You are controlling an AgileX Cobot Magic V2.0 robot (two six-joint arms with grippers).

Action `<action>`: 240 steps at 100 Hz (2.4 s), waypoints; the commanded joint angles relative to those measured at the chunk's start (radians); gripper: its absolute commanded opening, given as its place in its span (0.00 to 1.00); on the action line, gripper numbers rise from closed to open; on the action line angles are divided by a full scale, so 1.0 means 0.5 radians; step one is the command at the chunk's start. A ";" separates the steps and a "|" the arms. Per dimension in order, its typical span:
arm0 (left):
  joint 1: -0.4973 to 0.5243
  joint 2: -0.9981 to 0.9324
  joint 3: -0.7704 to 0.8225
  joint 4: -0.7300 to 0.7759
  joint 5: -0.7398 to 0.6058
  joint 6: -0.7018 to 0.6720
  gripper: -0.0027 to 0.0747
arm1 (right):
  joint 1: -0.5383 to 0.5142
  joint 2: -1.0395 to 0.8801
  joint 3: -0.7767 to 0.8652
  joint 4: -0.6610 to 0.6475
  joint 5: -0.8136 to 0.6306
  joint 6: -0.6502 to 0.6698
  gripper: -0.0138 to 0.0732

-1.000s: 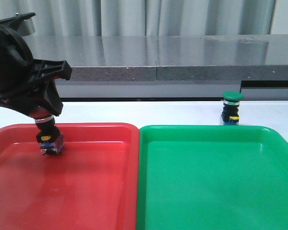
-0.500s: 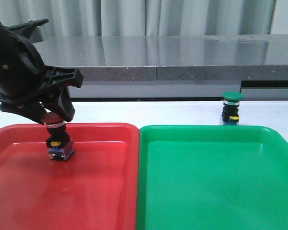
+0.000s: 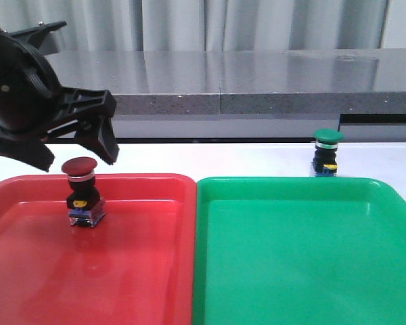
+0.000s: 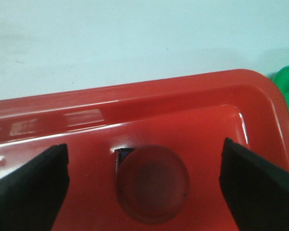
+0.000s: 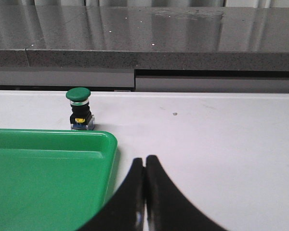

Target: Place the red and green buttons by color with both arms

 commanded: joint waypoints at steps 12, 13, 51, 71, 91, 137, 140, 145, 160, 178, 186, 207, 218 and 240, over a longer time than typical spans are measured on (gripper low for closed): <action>0.065 -0.283 -0.044 -0.027 -0.128 -0.023 0.82 | -0.010 -0.044 -0.028 -0.022 -0.168 0.001 0.08; 0.077 -0.299 -0.044 -0.027 -0.127 -0.023 0.82 | -0.010 -0.044 -0.028 -0.022 -0.168 0.001 0.08; 0.381 -0.979 0.269 0.063 -0.368 -0.017 0.82 | -0.010 -0.044 -0.028 -0.022 -0.168 0.001 0.08; 0.411 -1.483 0.612 0.101 -0.566 -0.010 0.82 | -0.010 -0.044 -0.028 -0.022 -0.168 0.001 0.08; 0.411 -1.919 0.878 0.159 -0.593 -0.007 0.79 | -0.010 -0.044 -0.028 -0.022 -0.168 0.001 0.08; 0.411 -2.307 1.059 0.207 -0.589 -0.007 0.01 | -0.010 -0.044 -0.028 -0.022 -0.168 0.001 0.08; 0.411 -2.307 1.059 0.207 -0.589 -0.007 0.01 | -0.010 -0.044 -0.028 -0.022 -0.168 0.001 0.08; 0.411 -2.307 1.059 0.207 -0.589 -0.007 0.01 | -0.010 -0.044 -0.028 -0.022 -0.168 0.001 0.08; 0.411 -2.307 1.059 0.207 -0.589 -0.007 0.01 | -0.010 -0.044 -0.028 -0.022 -0.168 0.001 0.08; 0.411 -2.307 1.059 0.207 -0.589 -0.007 0.01 | -0.010 -0.044 -0.028 -0.022 -0.168 0.001 0.08; 0.411 -2.307 1.059 0.207 -0.589 -0.007 0.01 | -0.010 -0.044 -0.028 -0.022 -0.168 0.001 0.08; 0.411 -2.307 1.059 0.207 -0.589 -0.007 0.01 | -0.010 -0.044 -0.028 -0.022 -0.168 0.001 0.08; 0.411 -2.307 1.059 0.207 -0.589 -0.007 0.01 | -0.010 -0.044 -0.028 -0.022 -0.168 0.001 0.08; 0.411 -2.313 1.078 0.471 -0.667 -0.007 0.01 | -0.010 -0.044 -0.028 -0.022 -0.168 0.001 0.08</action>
